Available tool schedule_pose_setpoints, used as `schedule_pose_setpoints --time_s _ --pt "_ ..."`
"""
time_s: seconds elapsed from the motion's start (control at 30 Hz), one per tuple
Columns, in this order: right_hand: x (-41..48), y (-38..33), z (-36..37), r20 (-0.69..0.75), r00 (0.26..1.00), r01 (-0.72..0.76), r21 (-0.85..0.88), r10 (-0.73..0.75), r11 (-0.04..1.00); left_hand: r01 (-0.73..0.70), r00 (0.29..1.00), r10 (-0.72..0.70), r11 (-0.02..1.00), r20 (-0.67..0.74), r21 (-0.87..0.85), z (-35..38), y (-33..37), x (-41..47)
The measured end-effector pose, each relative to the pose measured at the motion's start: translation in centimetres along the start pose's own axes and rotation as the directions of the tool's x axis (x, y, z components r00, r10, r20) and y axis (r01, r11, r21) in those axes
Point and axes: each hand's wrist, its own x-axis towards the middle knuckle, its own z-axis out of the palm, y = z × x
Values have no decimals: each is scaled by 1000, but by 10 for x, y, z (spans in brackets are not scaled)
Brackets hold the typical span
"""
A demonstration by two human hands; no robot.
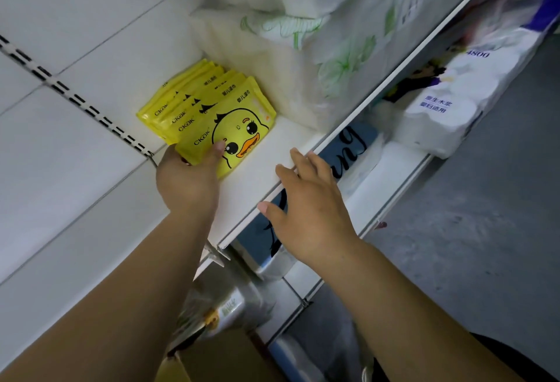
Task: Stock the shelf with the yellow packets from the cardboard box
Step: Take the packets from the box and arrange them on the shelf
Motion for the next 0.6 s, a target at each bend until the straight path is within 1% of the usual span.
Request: schedule_pose_setpoints --time_s 0.13,0.4,0.53,0.6 --pt "2 -1 0 -2 1000 -19 40 19 999 47 999 -46 995 -15 83 9 2 12" --pt "6 -1 0 -4 999 -50 96 50 994 86 996 -81 989 -43 123 8 3 10" --pt "2 1 0 -18 998 -50 128 53 990 115 993 -118 980 5 164 -15 1 -6" --pt "-5 0 -1 -32 998 -53 141 58 989 89 993 -103 978 64 188 -34 -3 -23"
